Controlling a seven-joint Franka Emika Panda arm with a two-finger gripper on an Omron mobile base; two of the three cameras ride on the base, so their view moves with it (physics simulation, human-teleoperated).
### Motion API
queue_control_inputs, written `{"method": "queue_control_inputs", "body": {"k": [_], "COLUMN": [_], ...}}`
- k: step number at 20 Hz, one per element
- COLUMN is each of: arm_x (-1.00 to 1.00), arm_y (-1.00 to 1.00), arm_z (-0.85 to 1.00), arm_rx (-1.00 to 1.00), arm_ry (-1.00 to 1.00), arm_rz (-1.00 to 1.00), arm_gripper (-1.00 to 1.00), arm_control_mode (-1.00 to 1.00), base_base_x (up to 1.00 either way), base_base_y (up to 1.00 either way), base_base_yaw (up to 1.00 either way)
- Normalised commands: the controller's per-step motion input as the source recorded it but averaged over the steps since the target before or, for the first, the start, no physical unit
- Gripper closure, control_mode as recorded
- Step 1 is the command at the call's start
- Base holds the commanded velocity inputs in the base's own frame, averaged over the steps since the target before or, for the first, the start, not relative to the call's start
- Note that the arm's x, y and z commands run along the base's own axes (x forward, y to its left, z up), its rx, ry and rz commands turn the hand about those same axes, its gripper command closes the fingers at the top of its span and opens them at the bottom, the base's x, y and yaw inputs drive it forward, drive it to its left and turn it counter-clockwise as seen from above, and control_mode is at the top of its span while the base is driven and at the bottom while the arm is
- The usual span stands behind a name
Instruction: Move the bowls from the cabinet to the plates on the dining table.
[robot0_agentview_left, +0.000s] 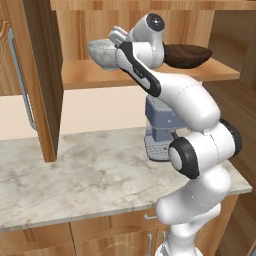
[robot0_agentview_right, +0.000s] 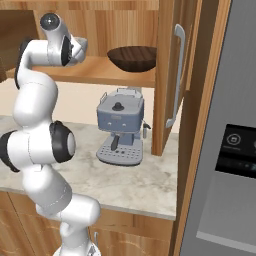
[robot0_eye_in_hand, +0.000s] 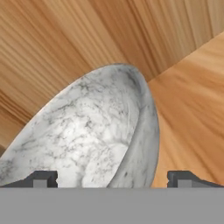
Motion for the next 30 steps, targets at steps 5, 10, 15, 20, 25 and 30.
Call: {"method": "queue_control_inputs", "body": {"k": [5,10,15,20,25,30], "arm_x": [0.00,-0.12,-0.75,-1.00,-1.00,-1.00], "arm_y": [0.01,0.00,0.00,0.00,-0.01,-0.15], "arm_z": [-0.16,-0.07,0.01,0.00,0.05,0.17], "arm_rx": [0.05,0.02,0.00,0.00,0.00,0.00], "arm_ry": [0.01,0.04,0.00,0.00,0.05,0.15], "arm_rz": [0.00,-0.02,-0.11,-0.21,-0.22,-0.16], "arm_gripper": [1.00,1.00,1.00,1.00,1.00,1.00], "arm_control_mode": [-1.00,-1.00,-1.00,-1.00,-1.00,-1.00], "base_base_x": [0.00,0.00,0.00,0.00,0.00,0.00], "base_base_y": [0.00,0.00,0.00,0.00,0.00,0.00], "base_base_yaw": [0.00,0.00,0.00,0.00,0.00,0.00]}}
